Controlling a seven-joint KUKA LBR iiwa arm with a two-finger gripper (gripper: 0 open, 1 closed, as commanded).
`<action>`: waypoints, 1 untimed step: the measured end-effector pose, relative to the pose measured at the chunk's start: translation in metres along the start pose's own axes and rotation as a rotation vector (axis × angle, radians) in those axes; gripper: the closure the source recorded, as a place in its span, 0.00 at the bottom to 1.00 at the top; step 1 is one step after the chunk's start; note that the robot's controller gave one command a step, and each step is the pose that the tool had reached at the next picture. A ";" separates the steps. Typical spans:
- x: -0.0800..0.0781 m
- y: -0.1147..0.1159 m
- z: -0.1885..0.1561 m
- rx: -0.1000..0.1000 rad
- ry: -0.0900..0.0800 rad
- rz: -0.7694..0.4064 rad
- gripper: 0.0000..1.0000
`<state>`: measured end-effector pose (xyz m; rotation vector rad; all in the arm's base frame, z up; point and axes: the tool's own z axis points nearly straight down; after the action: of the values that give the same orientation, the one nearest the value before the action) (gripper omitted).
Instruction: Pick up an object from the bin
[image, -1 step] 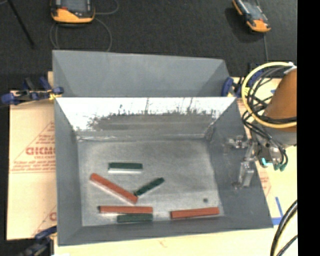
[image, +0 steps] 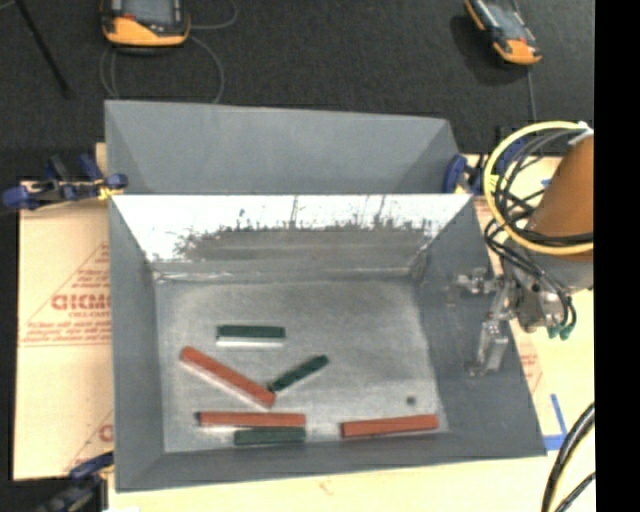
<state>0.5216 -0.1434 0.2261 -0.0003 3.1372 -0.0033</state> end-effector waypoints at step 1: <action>0.007 0.023 0.043 0.000 -0.002 -0.145 0.00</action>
Offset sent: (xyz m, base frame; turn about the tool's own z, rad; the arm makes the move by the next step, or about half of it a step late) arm -0.0450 0.1093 -0.0661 -0.1246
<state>0.5146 -0.1200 0.1831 -0.2276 3.1273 -0.0035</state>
